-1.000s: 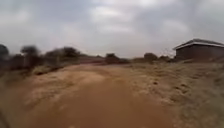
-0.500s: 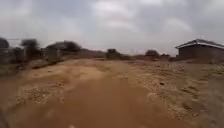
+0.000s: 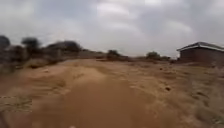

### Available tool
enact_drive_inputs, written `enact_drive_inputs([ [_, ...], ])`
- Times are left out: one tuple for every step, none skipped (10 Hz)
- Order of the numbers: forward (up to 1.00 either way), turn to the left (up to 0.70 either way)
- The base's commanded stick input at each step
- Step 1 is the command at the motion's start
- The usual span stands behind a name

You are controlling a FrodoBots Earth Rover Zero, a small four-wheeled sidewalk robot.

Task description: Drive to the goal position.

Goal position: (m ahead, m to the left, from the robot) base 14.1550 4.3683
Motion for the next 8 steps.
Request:
enact_drive_inputs([
  [0.5,0.0],
  [0.5,0.0],
  [0.5,0.0],
  [0.5,0.0],
  [0.5,0.0],
  [0.5,0.0],
  [0.5,0.0],
  [0.5,0.0],
])
